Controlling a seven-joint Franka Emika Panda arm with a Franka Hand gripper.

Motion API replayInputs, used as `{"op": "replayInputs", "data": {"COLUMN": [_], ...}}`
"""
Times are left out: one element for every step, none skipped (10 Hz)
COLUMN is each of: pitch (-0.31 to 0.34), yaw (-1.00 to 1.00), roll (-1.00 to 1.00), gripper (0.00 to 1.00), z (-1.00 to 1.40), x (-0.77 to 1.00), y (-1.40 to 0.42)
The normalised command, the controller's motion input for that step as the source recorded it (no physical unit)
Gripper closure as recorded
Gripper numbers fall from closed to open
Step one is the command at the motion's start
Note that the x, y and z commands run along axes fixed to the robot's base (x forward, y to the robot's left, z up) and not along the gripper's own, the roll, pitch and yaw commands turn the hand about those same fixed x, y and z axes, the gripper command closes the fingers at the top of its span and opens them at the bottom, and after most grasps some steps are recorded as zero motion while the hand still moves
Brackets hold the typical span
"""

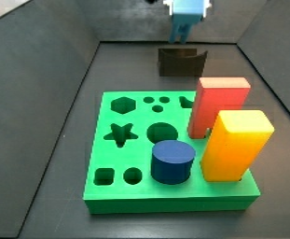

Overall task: Pick up the 3 prong object. Move up. Place the 3 prong object on the fixture. Regrasp the 3 prong object. Move to above the board. Insert the 3 prong object.
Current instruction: Place the 3 prong object on the fixture.

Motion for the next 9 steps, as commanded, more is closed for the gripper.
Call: {"op": "replayInputs", "data": {"pitch": [-0.107, -0.126, -0.136, -0.133, -0.115, -0.101, -0.094, -0.089, -0.084], "yaw": [-0.1, -0.07, -0.03, 0.0, 0.03, 0.04, 0.05, 0.05, 0.04], "roll": [-0.03, -0.03, -0.04, -0.06, -0.06, -0.05, -0.04, -0.04, -0.03], "gripper": [1.0, 1.0, 1.0, 1.0, 1.0, 1.0, 1.0, 1.0, 1.0], "z": [-1.0, -1.0, -0.97, -0.78, -0.54, -0.39, -0.33, -0.3, -0.3], "x": [0.11, 0.11, 0.11, 0.1, 0.08, 0.07, 0.05, 0.04, 0.04], "y": [0.02, 0.01, 0.01, 0.01, 0.0, 0.02, 0.06, 0.08, 0.08]}}
